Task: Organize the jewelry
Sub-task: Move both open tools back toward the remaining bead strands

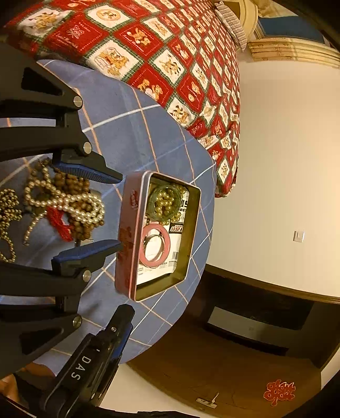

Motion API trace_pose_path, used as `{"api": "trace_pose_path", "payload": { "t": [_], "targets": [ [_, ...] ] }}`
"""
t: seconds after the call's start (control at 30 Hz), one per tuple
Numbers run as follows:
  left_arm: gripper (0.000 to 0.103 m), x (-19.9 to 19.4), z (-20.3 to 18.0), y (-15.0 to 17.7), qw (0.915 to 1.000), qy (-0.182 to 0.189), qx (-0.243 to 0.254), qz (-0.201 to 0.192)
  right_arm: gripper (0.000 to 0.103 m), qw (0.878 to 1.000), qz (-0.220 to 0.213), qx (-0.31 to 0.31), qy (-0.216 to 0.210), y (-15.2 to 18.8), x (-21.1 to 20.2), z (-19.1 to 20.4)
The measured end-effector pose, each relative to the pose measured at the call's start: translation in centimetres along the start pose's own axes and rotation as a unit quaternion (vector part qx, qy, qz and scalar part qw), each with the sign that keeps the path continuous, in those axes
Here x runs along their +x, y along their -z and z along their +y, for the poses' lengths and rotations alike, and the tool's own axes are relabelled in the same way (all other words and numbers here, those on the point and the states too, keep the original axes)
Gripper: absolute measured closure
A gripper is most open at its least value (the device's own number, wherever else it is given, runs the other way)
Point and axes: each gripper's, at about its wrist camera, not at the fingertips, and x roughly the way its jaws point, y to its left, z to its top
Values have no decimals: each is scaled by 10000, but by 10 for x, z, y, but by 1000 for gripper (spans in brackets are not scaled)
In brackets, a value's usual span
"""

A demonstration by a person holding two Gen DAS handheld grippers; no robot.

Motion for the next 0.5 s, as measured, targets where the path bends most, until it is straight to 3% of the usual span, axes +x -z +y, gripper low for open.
{"api": "trace_pose_path", "payload": {
  "t": [0.5],
  "targets": [
    [57,-18,25,18,9996,-198,-198,12,65,9998,-57,-187,-18,12,-13,13]
  ]
}}
